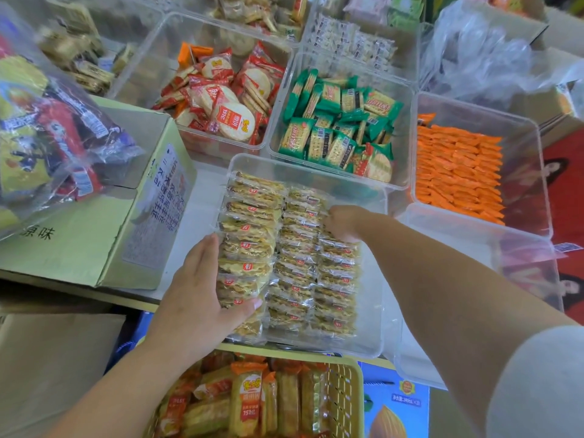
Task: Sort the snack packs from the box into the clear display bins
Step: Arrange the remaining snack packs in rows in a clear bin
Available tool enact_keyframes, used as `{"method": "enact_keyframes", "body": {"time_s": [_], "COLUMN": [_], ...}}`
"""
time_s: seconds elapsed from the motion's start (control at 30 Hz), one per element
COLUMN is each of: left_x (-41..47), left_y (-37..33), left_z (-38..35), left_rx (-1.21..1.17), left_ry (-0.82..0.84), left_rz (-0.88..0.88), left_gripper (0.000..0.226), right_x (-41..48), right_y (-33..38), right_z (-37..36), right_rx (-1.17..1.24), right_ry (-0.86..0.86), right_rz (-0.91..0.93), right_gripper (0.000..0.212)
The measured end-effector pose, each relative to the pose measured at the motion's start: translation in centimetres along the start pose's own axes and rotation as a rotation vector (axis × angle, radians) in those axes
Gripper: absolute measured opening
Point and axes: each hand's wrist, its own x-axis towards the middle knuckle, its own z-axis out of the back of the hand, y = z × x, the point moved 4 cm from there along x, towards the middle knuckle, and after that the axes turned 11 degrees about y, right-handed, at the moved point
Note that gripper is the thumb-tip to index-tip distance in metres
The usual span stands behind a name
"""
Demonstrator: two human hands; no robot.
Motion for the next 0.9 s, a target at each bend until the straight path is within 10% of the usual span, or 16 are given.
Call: {"method": "enact_keyframes", "body": {"time_s": [0.3,0.43,0.6,0.9], "left_x": [0.0,0.2,0.3,0.1], "left_y": [0.0,0.1,0.0,0.0], "left_z": [0.0,0.0,0.0,0.2], "left_rx": [-0.003,-0.026,-0.042,-0.010], "left_ry": [0.003,0.006,0.014,0.012], "left_rz": [0.000,-0.007,-0.014,-0.031], "left_gripper": [0.123,0.124,0.124,0.121], "right_x": [-1.9,-5.0,-9.8,-5.8], "right_y": [0.1,1.9,7.6,11.6], "right_z": [0.1,1.2,4.3,5.1], "right_rx": [-0.088,-0.064,0.354,0.223], "right_ry": [-0.033,-0.318,-0.714,-0.383], "right_rz": [-0.040,-0.054,0.349,0.338], "right_gripper": [0.023,0.022,0.041,0.058]}}
